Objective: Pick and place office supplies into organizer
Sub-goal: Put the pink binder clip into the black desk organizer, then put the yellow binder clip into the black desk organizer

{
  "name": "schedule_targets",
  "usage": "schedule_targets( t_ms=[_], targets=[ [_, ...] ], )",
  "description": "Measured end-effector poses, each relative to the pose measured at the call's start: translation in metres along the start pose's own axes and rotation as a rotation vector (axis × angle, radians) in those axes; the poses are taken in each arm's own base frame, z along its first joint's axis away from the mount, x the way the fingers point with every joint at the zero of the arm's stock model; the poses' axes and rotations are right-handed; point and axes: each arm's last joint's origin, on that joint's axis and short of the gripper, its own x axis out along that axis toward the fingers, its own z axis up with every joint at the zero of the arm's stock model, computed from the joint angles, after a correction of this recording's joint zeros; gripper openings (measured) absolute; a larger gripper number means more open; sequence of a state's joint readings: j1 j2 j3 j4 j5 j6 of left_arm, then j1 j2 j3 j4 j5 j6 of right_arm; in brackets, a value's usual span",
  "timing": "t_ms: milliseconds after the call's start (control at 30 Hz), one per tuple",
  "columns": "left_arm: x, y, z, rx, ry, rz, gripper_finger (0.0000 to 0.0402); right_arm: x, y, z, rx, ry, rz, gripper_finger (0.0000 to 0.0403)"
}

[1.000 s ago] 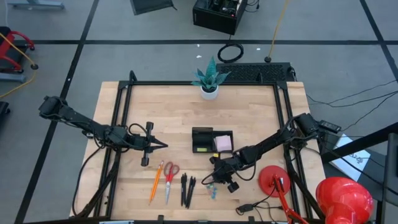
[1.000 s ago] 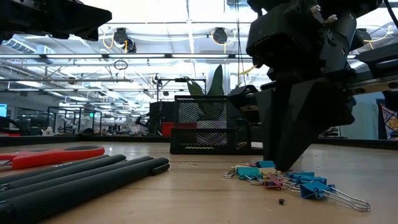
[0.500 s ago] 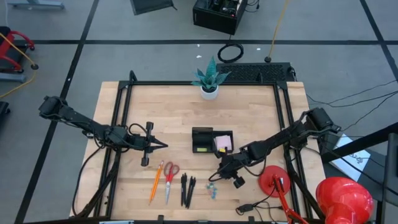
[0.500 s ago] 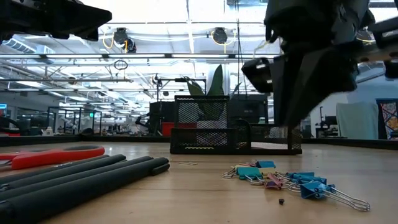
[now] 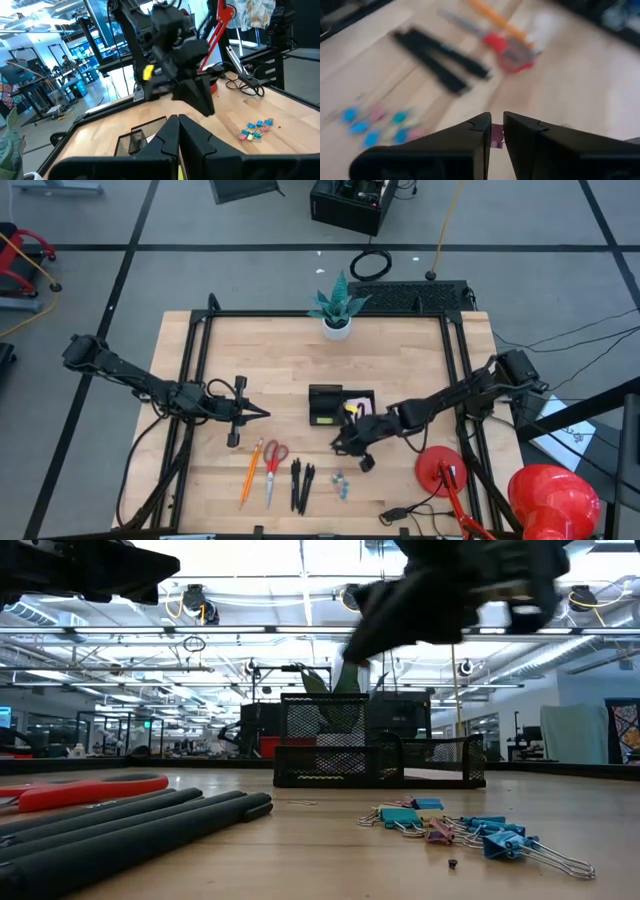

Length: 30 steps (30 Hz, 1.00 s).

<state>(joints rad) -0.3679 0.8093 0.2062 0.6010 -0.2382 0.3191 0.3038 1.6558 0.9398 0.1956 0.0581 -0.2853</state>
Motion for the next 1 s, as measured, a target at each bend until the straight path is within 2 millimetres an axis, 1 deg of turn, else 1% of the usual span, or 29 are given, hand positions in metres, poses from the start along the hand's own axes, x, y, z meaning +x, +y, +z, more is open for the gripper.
schedule_targets(
  t_ms=[67, 133, 367, 433, 533, 800, 1000],
  targets=[
    [0.0, 0.0, 0.0, 0.0, 0.0, 0.0, 0.0017, 0.001, -0.011, 0.0, 0.012, -0.027, -0.032, 0.0038],
    [0.0, 0.0, 0.0, 0.0, 0.0, 0.0, 0.0017, 0.005, -0.022, -0.004, 0.035, -0.033, -0.061, 0.0038],
    [0.0, 0.0, 0.0, 0.0, 0.0, 0.0, 0.0017, 0.03, -0.048, -0.034, 0.124, 0.033, -0.137, 0.0038],
    [0.0, 0.0, 0.0, 0.0, 0.001, 0.0, 0.0017, 0.032, -0.055, -0.04, 0.148, 0.062, -0.198, 0.0038],
    [0.0, 0.0, 0.0, 0.0, 0.002, -0.001, 0.0017, 0.031, -0.063, -0.043, 0.181, 0.071, -0.252, 0.0038],
    [0.0, 0.0, -0.001, 0.001, 0.006, -0.002, 0.0017, 0.031, -0.062, -0.043, 0.174, 0.079, -0.26, 0.004],
    [0.0, 0.0, -0.001, 0.0, 0.006, -0.002, 0.0017, 0.03, -0.062, -0.045, 0.139, 0.136, -0.342, 0.0062]
  ],
)
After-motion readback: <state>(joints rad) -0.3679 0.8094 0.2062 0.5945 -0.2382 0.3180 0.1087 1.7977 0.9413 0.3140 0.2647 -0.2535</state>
